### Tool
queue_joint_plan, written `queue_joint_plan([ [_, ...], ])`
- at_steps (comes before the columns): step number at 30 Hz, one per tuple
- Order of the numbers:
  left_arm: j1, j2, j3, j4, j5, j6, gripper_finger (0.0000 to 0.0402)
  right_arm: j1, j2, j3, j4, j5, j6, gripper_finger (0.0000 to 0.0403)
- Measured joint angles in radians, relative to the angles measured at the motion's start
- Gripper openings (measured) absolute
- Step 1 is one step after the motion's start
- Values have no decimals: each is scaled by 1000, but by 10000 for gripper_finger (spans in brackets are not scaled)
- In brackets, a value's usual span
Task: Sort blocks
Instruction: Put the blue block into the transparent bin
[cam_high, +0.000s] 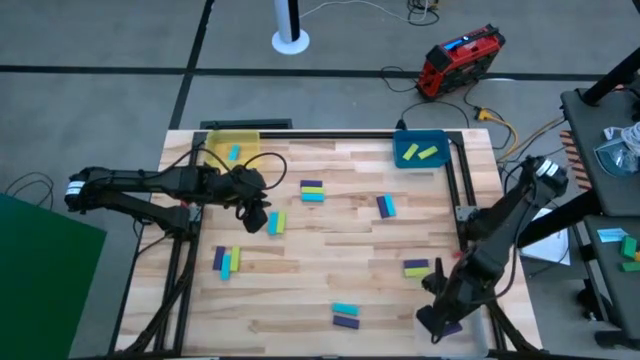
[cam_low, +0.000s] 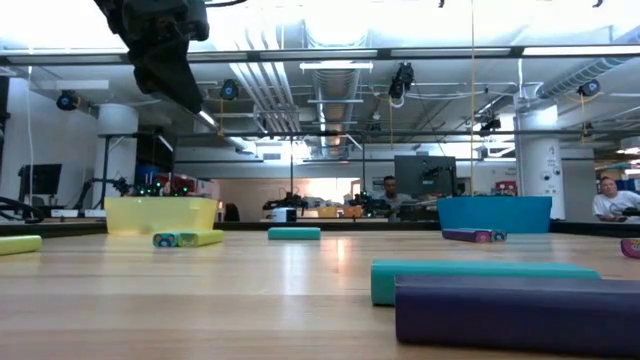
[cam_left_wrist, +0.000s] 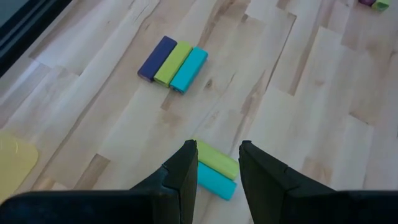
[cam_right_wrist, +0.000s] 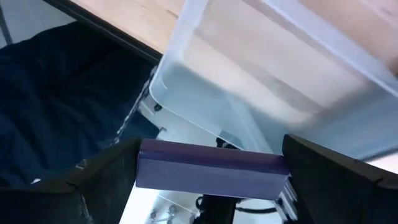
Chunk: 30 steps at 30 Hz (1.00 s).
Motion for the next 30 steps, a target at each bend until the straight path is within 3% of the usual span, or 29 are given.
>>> queue_joint_plan([
  [8,5,0,0,0,0,12,97,34,55,0,21,-1,0,380],
  [30,5,0,0,1,0,19,97,38,56,-2,-41,-9,60,380],
])
